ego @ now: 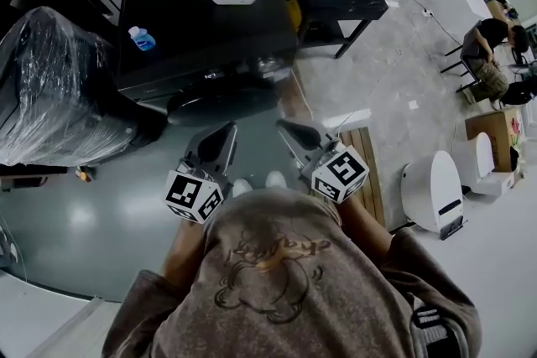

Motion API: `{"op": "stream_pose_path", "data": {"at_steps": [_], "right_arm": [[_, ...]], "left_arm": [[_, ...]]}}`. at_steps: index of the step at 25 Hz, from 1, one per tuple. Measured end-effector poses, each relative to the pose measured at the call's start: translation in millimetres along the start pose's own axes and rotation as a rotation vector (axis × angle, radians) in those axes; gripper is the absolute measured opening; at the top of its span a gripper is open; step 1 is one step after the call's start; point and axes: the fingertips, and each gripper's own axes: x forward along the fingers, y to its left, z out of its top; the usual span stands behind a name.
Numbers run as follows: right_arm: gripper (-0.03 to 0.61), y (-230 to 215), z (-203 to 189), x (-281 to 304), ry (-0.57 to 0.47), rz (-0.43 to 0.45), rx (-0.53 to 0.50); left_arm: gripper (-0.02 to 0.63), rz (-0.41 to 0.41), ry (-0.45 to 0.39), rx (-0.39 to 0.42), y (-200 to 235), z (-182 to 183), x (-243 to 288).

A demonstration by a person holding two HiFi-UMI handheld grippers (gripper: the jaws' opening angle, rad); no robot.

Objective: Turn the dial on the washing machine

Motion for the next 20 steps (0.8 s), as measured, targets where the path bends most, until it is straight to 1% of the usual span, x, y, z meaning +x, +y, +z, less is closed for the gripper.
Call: {"op": "stream_pose_path", "data": {"at_steps": [20], "right_arm": [[0.000, -7.1, 0.2, 5.9, -0.011, -0.042, 0.022]], "left_arm": [[-0.008, 0.032, -0.020, -0.018, 7.2, 8.9, -1.6]]}}
